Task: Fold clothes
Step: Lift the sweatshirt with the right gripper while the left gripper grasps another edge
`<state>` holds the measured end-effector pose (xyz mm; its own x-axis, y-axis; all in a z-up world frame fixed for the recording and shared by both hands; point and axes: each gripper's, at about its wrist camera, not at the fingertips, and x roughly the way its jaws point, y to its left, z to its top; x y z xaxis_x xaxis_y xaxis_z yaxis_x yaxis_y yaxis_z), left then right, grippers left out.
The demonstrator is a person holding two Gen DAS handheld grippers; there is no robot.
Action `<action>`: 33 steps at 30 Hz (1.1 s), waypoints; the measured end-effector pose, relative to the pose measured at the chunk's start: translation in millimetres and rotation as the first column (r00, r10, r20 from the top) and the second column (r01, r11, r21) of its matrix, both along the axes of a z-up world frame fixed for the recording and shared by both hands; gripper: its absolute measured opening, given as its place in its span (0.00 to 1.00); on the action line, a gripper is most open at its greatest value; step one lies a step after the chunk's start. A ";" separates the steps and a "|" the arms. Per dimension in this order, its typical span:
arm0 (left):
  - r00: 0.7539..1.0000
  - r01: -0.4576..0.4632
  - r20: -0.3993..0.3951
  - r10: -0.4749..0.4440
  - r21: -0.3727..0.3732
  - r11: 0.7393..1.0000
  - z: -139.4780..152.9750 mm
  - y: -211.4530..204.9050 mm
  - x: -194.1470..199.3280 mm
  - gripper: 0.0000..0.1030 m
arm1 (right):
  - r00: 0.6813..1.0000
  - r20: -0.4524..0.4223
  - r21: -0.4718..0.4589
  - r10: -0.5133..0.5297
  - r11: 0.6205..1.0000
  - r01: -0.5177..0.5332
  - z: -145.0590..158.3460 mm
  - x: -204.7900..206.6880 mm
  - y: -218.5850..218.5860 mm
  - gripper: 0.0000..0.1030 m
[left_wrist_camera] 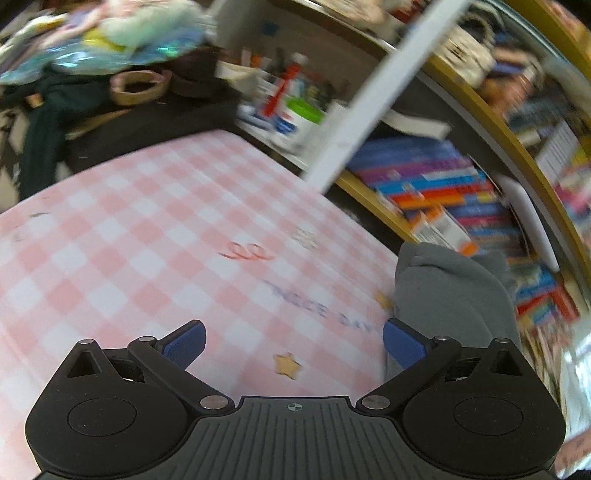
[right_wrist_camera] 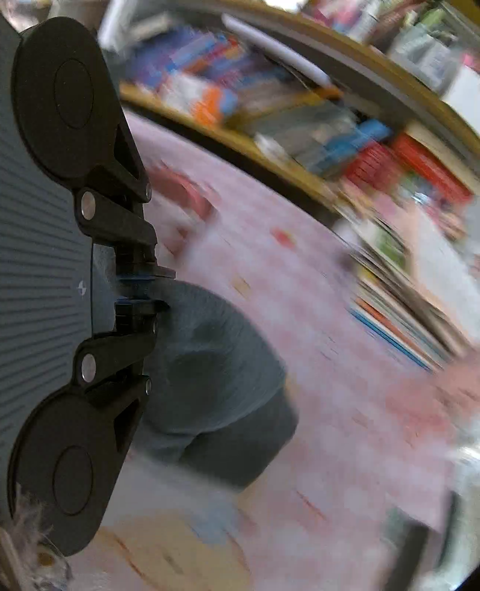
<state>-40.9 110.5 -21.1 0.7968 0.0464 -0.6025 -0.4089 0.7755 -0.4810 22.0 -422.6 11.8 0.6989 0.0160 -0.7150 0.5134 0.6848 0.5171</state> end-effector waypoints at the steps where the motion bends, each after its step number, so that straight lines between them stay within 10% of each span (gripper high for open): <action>1: 1.000 0.025 -0.001 -0.025 0.007 1.000 0.2 -5.0 3.6 0.99 | 1.000 -0.002 -0.050 -0.019 0.999 0.019 -0.3 -3.3 -4.7 0.08; 17: 0.917 0.384 0.086 -0.390 0.085 0.920 31.3 -94.7 109.4 0.99 | 0.994 -0.112 -0.038 0.012 0.999 -0.016 -56.5 -27.1 -7.4 0.13; 28: 0.924 0.383 -0.015 -0.383 0.048 0.922 34.8 -141.4 176.5 0.99 | 0.997 -0.061 -0.074 0.044 0.996 -0.049 -63.1 -37.5 -0.5 0.13; 33: 0.955 0.263 -0.123 -0.269 -0.064 0.963 18.8 -132.1 197.6 0.77 | 0.997 -0.041 -0.068 0.063 0.996 -0.066 -65.2 -39.8 -2.7 0.13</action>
